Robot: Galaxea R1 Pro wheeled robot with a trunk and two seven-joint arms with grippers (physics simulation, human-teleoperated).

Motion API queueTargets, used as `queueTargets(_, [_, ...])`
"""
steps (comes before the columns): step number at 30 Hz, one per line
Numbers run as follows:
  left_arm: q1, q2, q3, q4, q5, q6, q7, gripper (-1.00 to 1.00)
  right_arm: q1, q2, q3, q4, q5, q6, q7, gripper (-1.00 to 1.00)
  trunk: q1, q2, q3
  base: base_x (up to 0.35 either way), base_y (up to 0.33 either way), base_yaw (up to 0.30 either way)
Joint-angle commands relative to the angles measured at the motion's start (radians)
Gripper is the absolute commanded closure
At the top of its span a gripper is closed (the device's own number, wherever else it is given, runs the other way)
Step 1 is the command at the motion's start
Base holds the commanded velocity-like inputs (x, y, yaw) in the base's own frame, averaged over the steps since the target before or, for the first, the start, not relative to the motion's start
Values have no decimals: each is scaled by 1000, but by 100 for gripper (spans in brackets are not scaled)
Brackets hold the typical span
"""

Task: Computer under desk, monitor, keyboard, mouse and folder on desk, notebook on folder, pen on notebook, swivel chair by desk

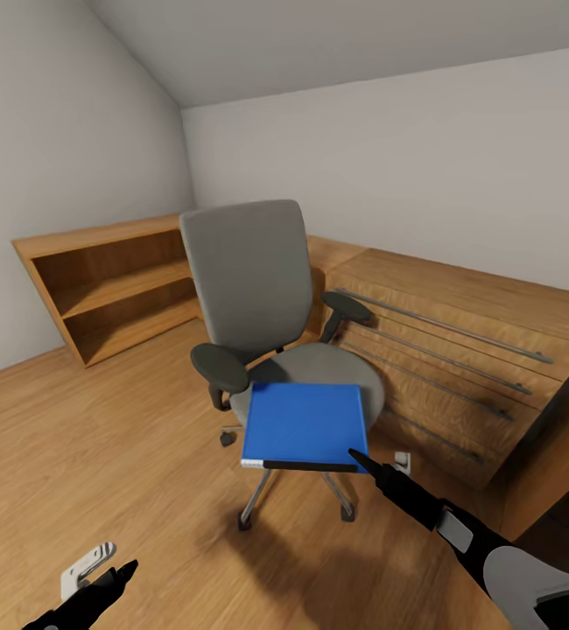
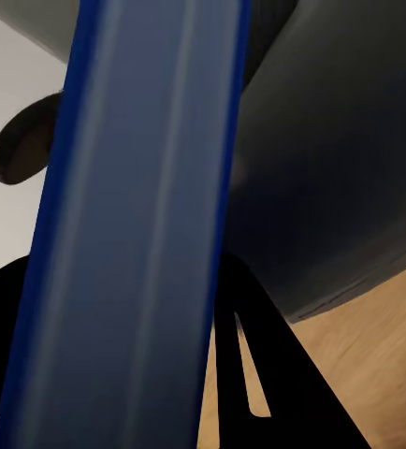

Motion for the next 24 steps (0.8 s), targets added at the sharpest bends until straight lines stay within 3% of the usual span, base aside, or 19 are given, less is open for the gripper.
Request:
queueTargets(1, [0, 0, 2, -1, 7, 6, 0, -100, 0, -1, 8, 0, -10, 10, 2, 100, -4, 7, 2, 0, 0, 0])
queueTargets(9, [-1, 0, 2, -1, 7, 6, 0, -100, 0, 0, 8, 0, -10, 5, 2, 100, -35, 63, 27, 0, 0, 0])
queueTargets(24, [0, 0, 1, -1, 7, 6, 0, -100, 0, 1, 8, -1, -14, 10, -59, 100, -35, 63, 27, 0, 0, -1])
